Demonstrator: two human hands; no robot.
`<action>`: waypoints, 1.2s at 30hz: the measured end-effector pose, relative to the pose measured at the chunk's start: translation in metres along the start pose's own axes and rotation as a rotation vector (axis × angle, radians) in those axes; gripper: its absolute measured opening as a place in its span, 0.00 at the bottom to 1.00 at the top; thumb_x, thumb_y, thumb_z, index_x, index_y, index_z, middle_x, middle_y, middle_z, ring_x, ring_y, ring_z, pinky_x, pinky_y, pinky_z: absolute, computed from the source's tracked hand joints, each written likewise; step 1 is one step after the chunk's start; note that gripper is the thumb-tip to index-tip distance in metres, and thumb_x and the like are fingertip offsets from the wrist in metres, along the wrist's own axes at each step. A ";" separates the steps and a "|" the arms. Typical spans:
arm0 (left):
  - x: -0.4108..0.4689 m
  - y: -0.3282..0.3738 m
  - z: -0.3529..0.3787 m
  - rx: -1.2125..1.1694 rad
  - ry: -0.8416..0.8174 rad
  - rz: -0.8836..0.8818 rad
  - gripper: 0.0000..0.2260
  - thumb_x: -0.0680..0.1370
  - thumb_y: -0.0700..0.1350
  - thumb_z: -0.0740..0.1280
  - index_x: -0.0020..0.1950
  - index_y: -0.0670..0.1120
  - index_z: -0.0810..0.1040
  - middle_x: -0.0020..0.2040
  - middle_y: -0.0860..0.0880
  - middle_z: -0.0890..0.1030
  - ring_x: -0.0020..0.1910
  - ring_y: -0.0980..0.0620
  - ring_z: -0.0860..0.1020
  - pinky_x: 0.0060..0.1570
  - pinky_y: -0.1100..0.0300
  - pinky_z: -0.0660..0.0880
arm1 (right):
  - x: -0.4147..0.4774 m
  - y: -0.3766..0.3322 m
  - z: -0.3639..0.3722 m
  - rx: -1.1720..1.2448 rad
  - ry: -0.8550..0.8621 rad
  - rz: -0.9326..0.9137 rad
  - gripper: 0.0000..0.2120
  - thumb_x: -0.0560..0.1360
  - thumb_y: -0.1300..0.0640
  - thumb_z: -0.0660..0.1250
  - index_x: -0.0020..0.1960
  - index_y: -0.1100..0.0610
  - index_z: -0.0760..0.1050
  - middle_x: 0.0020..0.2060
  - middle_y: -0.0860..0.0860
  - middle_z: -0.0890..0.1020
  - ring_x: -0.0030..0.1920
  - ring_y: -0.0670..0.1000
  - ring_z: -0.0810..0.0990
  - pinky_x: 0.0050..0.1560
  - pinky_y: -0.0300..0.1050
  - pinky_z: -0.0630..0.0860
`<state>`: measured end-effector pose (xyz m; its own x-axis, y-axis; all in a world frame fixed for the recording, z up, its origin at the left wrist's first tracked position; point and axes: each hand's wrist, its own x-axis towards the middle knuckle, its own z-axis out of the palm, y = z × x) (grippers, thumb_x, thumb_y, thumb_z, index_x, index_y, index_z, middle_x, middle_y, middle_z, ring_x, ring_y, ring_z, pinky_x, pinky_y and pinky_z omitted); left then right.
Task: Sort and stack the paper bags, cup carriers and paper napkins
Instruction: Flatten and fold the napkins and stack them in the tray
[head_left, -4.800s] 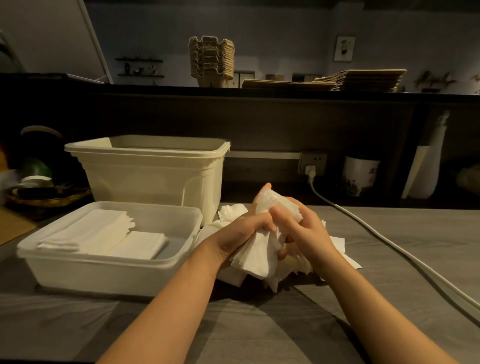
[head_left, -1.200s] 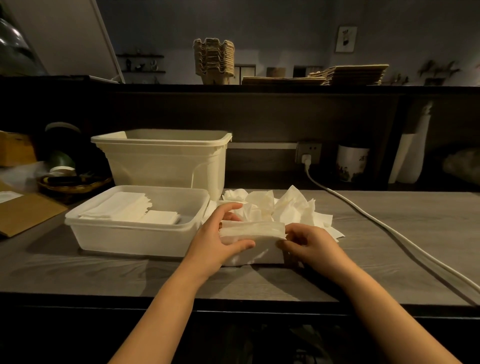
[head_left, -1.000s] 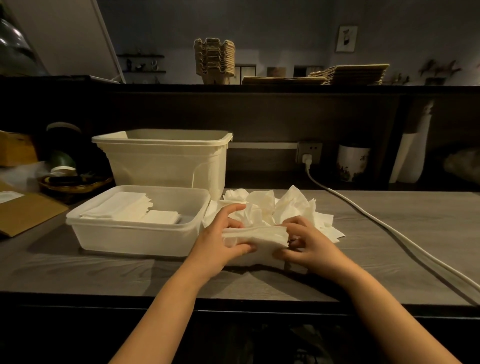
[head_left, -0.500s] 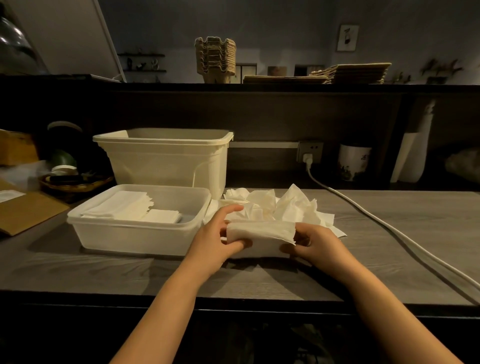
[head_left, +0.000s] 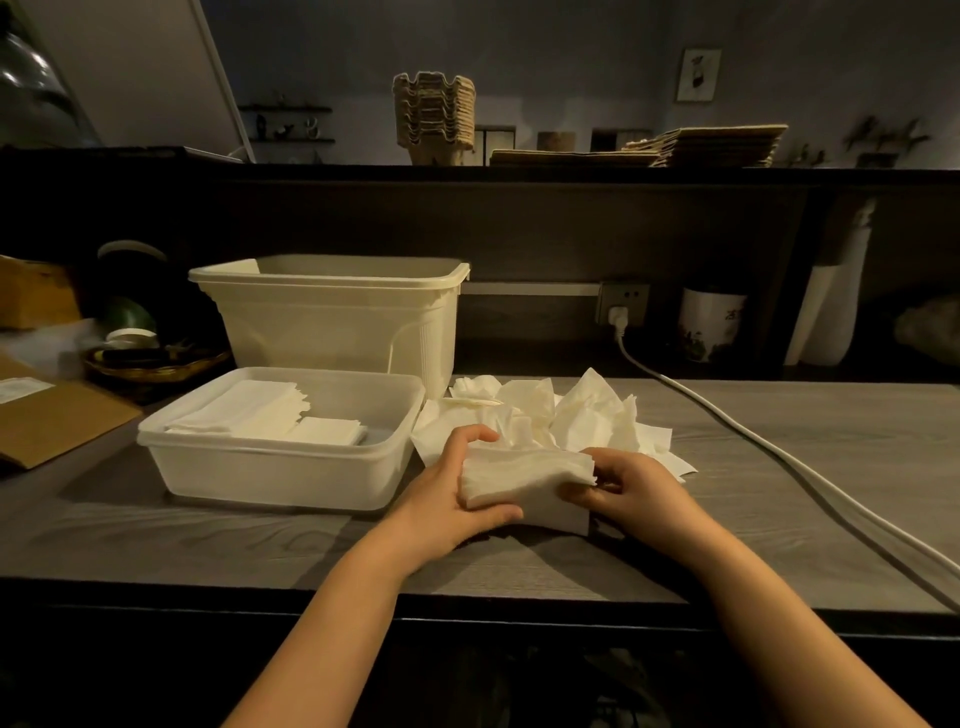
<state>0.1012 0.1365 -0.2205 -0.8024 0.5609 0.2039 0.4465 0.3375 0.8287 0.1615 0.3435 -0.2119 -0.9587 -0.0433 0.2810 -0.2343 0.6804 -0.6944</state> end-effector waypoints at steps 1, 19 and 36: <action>0.000 0.000 0.000 -0.001 -0.004 -0.001 0.27 0.72 0.48 0.73 0.61 0.63 0.60 0.59 0.54 0.69 0.51 0.59 0.71 0.46 0.69 0.70 | 0.000 0.000 0.000 -0.002 -0.001 -0.001 0.04 0.74 0.55 0.68 0.49 0.51 0.78 0.45 0.46 0.83 0.48 0.44 0.80 0.50 0.41 0.76; -0.001 0.009 0.002 -0.064 0.046 0.096 0.17 0.79 0.48 0.63 0.61 0.62 0.59 0.57 0.59 0.67 0.40 0.62 0.73 0.40 0.75 0.69 | -0.002 -0.003 0.003 0.171 0.044 0.005 0.22 0.72 0.55 0.71 0.61 0.40 0.67 0.51 0.38 0.76 0.51 0.35 0.77 0.50 0.29 0.74; -0.001 0.010 0.004 0.047 0.072 0.207 0.18 0.76 0.48 0.67 0.57 0.68 0.65 0.60 0.60 0.70 0.57 0.60 0.71 0.52 0.63 0.73 | -0.005 -0.007 -0.001 0.287 0.009 -0.059 0.15 0.70 0.50 0.68 0.56 0.42 0.73 0.55 0.39 0.76 0.55 0.38 0.76 0.55 0.36 0.76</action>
<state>0.1081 0.1419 -0.2148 -0.7170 0.5668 0.4058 0.6217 0.2566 0.7400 0.1677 0.3397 -0.2083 -0.9410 -0.0690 0.3314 -0.3267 0.4420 -0.8354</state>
